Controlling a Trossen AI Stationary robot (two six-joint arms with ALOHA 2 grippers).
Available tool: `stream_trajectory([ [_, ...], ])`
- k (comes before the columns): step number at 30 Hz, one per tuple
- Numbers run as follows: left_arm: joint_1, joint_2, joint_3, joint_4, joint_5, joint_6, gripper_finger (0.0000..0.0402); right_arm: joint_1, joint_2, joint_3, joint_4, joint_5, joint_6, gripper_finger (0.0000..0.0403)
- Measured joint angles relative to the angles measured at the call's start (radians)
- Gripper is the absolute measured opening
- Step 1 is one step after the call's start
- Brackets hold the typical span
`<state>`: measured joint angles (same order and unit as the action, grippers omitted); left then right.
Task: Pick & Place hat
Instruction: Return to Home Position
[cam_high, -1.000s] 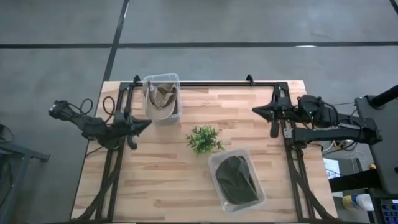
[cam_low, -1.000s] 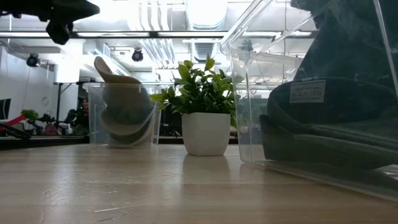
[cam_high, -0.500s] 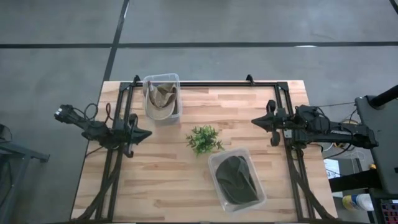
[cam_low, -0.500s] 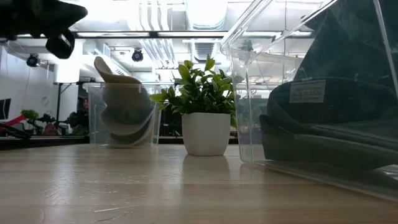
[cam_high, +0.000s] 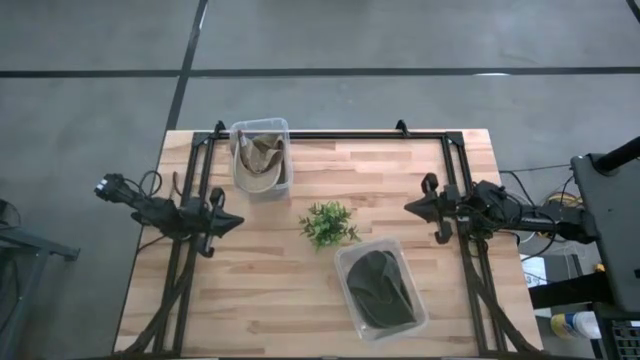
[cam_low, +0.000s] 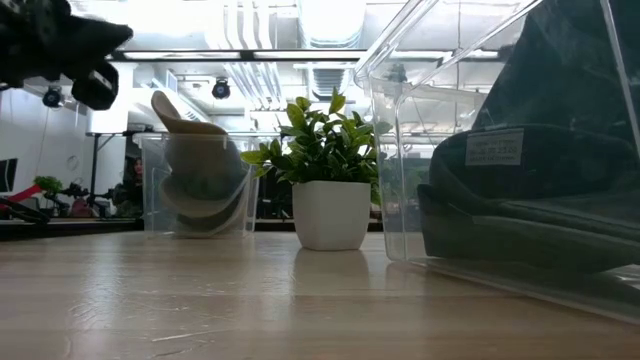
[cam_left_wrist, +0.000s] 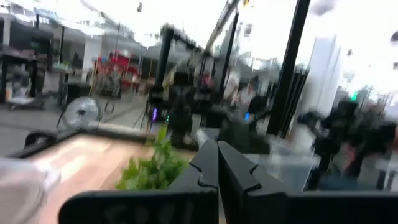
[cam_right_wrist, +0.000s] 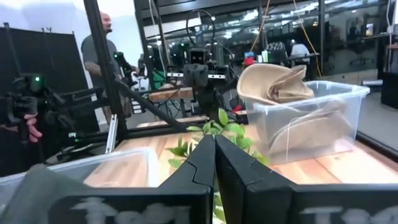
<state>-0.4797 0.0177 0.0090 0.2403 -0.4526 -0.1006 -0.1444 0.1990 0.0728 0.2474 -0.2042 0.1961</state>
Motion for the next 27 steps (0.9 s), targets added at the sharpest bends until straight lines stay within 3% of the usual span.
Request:
stream_trajectory([
  [5,0.0,-0.018,0.0,-0.036,0.0,0.005,0.0,0.0,-0.032,-0.064,0.038,0.006,0.007,0.0009],
  [12,0.0,-0.013,0.0,-0.041,-0.01,0.011,0.0,0.0,-0.018,-0.064,-0.085,0.125,0.008,0.0009],
  [27,0.0,-0.011,-0.001,-0.041,-0.012,-0.012,0.0,0.0,0.027,-0.064,-0.192,0.128,0.007,0.0009],
])
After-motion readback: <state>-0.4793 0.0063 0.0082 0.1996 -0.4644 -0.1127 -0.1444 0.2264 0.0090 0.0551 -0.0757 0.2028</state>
